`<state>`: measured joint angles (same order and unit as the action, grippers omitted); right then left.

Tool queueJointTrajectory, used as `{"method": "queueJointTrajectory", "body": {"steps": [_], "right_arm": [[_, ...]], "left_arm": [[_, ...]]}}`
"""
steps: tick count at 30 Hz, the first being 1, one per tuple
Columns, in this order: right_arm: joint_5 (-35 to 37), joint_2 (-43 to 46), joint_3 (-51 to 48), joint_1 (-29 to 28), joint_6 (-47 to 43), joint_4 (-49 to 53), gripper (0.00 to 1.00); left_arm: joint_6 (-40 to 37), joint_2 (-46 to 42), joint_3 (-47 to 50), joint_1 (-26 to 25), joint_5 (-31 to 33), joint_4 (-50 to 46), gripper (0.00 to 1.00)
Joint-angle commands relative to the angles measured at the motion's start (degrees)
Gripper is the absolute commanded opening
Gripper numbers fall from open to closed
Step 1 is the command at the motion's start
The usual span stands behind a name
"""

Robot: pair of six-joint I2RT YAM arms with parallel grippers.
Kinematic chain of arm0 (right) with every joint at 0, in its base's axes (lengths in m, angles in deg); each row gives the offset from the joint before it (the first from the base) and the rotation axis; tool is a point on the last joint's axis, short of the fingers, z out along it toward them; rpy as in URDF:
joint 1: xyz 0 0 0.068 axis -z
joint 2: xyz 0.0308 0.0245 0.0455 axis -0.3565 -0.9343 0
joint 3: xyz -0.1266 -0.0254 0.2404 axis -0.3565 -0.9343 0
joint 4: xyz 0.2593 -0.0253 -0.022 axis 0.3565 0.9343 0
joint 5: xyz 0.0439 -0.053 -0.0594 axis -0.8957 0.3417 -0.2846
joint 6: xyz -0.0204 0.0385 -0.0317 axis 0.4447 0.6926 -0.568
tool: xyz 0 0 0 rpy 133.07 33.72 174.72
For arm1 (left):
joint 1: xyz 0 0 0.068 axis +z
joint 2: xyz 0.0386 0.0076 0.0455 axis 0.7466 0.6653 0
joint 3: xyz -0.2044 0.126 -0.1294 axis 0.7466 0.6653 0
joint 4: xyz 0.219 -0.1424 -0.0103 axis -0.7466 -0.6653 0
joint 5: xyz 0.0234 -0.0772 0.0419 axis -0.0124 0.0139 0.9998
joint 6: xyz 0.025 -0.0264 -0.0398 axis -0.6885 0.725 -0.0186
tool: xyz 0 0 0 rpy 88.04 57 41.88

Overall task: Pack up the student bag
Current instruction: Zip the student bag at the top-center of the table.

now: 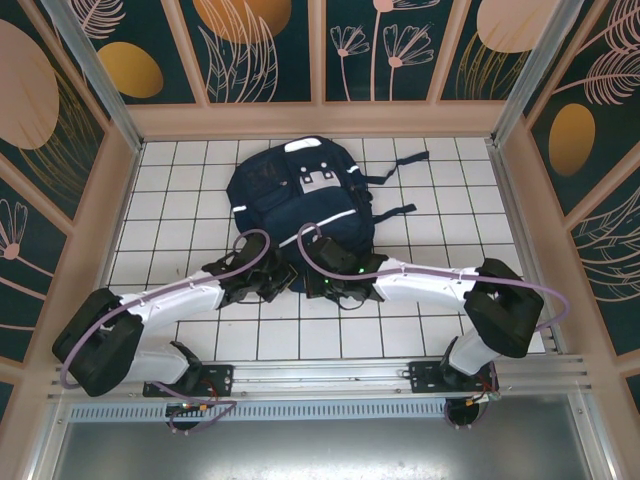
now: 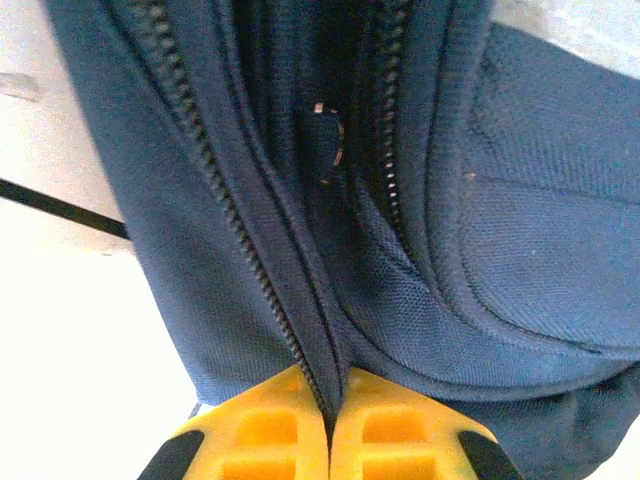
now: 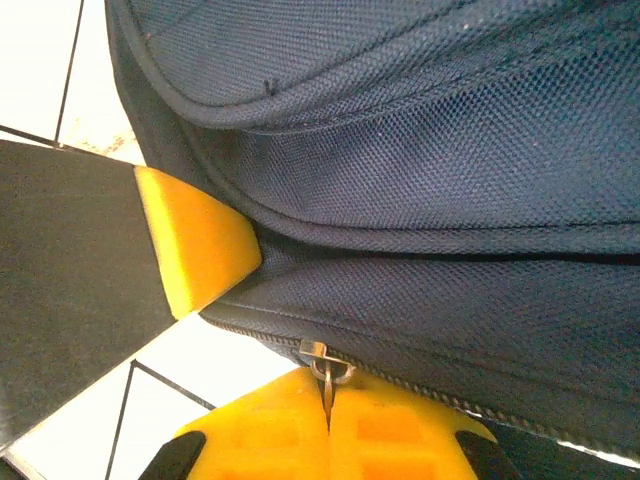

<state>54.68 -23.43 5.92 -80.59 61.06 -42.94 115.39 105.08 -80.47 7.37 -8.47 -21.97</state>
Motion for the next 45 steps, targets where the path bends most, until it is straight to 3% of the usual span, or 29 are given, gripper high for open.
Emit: {"method": "queueJointTrajectory", "body": {"steps": [1, 6, 10, 16, 19, 22, 25, 27, 31, 38, 45], "right_arm": [[2.1, 1.9, 0.5, 0.2, -1.5, -0.6, 0.0], [2.6, 5.6, -3.1, 3.3, -2.8, 1.7, 0.0], [2.7, 7.2, -5.1, 7.0, -5.4, 3.0, 0.0], [2.2, 6.4, -5.5, 12.6, -10.3, 2.4, 0.0], [0.1, 4.3, -2.9, 12.2, -12.6, 1.8, 0.0], [-2.3, 1.2, 0.8, 9.0, -13.2, 1.3, 0.0], [-3.7, -2.7, 4.5, 6.1, -12.5, 0.2, 0.0], [-4.7, -5.0, 7.0, 4.4, -11.8, -0.8, 0.0], [-5.9, -9.3, 11.3, 2.5, -11.0, -1.6, 0.0], [-6.9, -12.2, 12.3, 2.1, -11.1, -2.8, 0.01], [-8.1, -12.8, 10.9, 2.3, -11.5, -6.2, 0.32]], "left_arm": [[0.2, -4.2, -1.4, 1.9, 7.9, -8.5, 0.0], [-5.2, -11.6, 2.4, 12.7, 7.3, -13.5, 0.0], [-13.8, -13.6, 1.6, 22.6, 6.6, -18.3, 0.0], [-27.6, -6.7, -3.0, 36.4, 2.9, -18.6, 0.0], [-32.9, 0.0, -7.5, 41.0, 1.4, -18.1, 0.0], [-35.4, 3.6, -12.9, 41.5, -0.4, -19.4, 0.0], [-35.0, 2.4, -13.6, 41.4, -2.4, -18.7, 0.19], [-34.5, 0.8, -13.0, 41.4, -3.3, -19.2, 0.46], [-32.7, -4.6, -10.0, 41.5, -5.7, -20.9, 0.64], [-23.8, -16.7, -0.9, 39.8, -12.6, -19.7, 0.65], [-9.4, -20.5, 5.4, 29.4, -13.8, -10.5, 0.64]]}}
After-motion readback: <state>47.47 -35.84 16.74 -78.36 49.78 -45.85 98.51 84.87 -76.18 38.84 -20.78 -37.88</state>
